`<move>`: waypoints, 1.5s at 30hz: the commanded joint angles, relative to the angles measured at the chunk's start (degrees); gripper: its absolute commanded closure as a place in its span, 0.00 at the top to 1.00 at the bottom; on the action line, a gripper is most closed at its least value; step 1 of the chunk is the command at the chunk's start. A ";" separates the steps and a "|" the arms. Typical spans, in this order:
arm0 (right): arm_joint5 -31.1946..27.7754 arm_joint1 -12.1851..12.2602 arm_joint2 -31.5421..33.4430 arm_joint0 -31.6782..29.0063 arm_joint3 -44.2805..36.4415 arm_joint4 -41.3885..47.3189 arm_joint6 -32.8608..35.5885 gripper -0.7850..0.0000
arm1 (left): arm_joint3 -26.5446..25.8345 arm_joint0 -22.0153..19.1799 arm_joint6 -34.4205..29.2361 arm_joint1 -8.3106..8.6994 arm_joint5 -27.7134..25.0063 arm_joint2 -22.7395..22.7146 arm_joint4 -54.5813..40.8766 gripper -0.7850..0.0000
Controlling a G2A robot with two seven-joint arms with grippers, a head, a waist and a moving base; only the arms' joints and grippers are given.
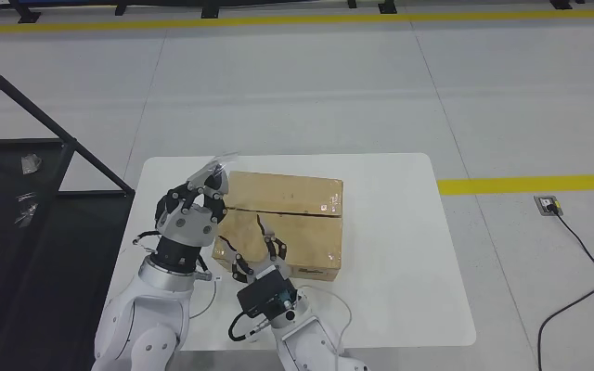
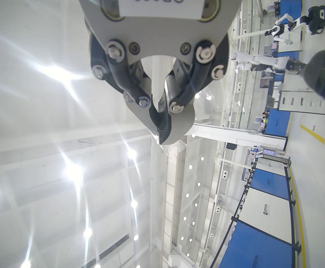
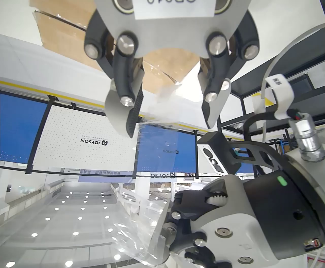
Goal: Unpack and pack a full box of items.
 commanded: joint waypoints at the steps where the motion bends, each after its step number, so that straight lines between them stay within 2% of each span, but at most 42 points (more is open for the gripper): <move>1: 0.52 -0.21 0.35 -0.01 0.00 0.07 -0.01 0.49 | -0.14 0.23 -0.14 -0.02 0.11 -0.06 0.02 0.00; 7: 2.15 -0.74 0.94 -0.74 -0.33 -0.63 -0.84 0.44 | 0.12 0.45 -0.16 -0.13 -0.18 0.01 0.27 0.00; 19: 4.47 -1.31 2.48 -3.13 -1.66 -3.36 -0.70 0.47 | 0.68 -0.44 0.61 -0.41 -0.88 -0.19 0.27 0.00; 24: 4.40 -1.37 3.44 -4.13 -2.34 -4.16 -0.92 0.45 | 0.70 -0.59 0.57 -0.50 -0.84 -0.18 0.38 0.00; 25: 4.28 -1.39 3.58 -4.29 -2.45 -4.32 -0.92 0.40 | 0.76 -0.60 0.56 -0.51 -0.78 -0.16 0.39 0.00; 27: 4.10 -1.43 3.84 -4.55 -2.64 -4.70 -0.81 0.11 | 0.86 -0.69 0.53 -0.54 -0.68 -0.13 0.48 0.00; 28: 4.05 -1.46 3.96 -4.66 -2.70 -4.93 -0.67 0.00 | 0.91 -0.72 0.62 -0.56 -0.70 -0.12 0.54 0.00; 45: 5.27 -1.85 6.44 -6.72 -4.50 -8.10 1.77 0.00 | 1.79 -1.04 1.37 -0.92 -1.91 -0.64 0.56 0.00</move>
